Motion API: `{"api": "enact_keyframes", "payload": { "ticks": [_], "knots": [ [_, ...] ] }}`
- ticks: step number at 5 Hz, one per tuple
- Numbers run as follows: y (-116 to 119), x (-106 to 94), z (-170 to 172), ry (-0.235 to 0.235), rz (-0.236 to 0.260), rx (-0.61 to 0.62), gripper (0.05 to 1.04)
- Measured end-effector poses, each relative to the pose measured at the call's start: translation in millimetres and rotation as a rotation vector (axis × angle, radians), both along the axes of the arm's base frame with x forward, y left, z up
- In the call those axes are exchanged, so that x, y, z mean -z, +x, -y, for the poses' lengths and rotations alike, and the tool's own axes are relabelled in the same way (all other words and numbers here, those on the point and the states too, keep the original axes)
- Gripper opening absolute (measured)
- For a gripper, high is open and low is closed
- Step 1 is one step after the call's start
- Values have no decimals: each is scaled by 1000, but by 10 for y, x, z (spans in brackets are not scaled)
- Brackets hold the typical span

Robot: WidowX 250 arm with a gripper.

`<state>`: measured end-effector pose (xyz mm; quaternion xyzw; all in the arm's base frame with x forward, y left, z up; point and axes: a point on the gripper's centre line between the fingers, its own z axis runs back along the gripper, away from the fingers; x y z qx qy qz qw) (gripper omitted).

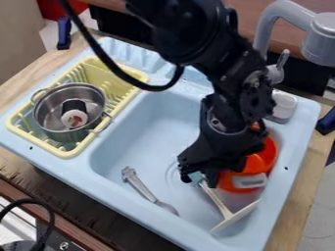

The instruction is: Put the orange object at the right side of the sink

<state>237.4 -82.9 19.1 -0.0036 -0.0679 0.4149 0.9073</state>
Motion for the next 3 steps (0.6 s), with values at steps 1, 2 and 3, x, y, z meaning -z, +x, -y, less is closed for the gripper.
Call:
{"api": "enact_keyframes", "payload": {
  "ticks": [1,2,3],
  "knots": [
    [24,-24,-2,9,3,24,762],
    [57,-102,-24,4,20,19,988],
    [111,-147,-35,4,28,13,999]
  ]
}}
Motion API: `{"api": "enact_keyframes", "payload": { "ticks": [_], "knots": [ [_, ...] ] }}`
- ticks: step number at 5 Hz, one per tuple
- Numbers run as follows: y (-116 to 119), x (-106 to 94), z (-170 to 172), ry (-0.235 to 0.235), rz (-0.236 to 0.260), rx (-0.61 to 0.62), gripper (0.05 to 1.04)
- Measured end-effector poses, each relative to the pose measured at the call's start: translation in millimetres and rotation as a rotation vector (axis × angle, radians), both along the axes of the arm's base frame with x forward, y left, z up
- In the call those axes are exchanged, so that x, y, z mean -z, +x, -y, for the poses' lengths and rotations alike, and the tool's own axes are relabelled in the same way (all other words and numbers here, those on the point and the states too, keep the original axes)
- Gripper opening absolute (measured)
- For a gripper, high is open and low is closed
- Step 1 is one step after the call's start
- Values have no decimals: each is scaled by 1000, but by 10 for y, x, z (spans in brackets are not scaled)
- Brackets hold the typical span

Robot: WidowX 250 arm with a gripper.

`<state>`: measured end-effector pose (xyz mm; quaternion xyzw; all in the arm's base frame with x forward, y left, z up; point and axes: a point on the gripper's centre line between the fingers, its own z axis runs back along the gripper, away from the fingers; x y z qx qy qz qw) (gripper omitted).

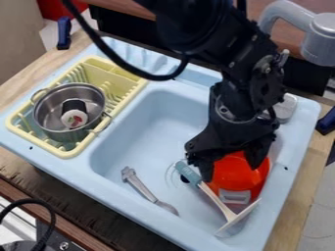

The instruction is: Put the orange object at the right side of the sink

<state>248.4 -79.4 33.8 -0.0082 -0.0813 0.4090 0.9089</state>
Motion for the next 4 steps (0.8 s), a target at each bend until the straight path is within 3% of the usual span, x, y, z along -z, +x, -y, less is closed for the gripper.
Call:
{"api": "enact_keyframes", "payload": {
  "ticks": [1,3,4],
  "knots": [
    [9,-49,-23,15,8,9,999],
    [50,-259,-274,93,77,207,999],
    [66,-274,-429,113,62,261,999]
  ]
}}
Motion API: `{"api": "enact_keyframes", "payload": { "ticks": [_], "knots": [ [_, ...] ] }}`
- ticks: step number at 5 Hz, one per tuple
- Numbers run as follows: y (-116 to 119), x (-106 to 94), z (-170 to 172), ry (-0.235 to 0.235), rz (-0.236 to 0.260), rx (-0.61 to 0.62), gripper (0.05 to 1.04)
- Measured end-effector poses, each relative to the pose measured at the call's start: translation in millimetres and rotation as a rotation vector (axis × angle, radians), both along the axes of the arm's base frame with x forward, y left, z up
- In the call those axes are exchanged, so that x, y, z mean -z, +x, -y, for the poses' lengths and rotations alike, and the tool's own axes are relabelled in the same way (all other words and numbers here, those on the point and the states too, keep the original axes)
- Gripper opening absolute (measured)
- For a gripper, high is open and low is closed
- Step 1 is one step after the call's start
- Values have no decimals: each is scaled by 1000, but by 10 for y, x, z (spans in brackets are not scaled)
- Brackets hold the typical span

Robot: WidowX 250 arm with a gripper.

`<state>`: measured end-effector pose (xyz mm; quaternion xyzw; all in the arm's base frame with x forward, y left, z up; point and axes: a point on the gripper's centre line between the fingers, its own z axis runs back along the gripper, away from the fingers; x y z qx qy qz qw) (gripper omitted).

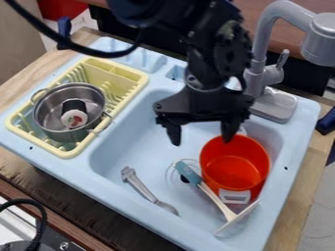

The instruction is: Put the orange object at the right side of the sink

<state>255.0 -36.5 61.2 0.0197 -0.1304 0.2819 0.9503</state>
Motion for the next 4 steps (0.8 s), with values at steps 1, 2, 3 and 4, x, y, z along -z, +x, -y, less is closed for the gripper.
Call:
{"api": "enact_keyframes", "payload": {
  "ticks": [1,2,3,4],
  "knots": [
    [40,-3,-135,19,-1,75,999],
    [33,3,-201,-3,-25,204,999],
    [-161,-82,-327,-16,-21,304,999],
    [-165,-105,-441,27,-22,336,999]
  ]
}}
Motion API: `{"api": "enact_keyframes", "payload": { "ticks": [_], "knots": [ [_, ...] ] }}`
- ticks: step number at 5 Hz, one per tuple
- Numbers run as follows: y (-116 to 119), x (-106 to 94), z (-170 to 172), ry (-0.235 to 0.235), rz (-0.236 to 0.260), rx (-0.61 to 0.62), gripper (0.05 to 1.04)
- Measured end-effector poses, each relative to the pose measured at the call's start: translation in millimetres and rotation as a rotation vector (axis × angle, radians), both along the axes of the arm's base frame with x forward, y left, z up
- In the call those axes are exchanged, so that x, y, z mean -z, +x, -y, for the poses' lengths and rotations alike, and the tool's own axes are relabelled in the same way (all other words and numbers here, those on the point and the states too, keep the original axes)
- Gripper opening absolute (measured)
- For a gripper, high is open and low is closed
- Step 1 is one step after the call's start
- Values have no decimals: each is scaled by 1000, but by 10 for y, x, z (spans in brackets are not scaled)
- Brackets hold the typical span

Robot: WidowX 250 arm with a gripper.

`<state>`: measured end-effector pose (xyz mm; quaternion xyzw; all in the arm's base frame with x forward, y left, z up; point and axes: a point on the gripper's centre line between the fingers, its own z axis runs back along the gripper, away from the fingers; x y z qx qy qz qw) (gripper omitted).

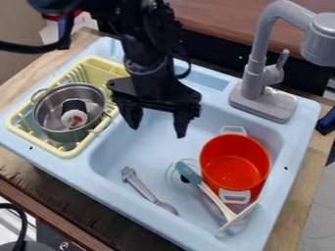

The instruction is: Put the orange object at the right side of the sink

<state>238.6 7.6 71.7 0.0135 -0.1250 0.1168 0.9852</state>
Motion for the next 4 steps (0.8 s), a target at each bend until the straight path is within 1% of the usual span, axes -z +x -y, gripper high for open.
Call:
{"api": "enact_keyframes", "payload": {
  "ticks": [1,2,3,4],
  "knots": [
    [71,-44,-99,27,15,30,999],
    [238,-93,-342,54,30,13,999],
    [366,-67,-627,83,31,-29,999],
    [535,2,-968,78,12,-98,999]
  ]
}}
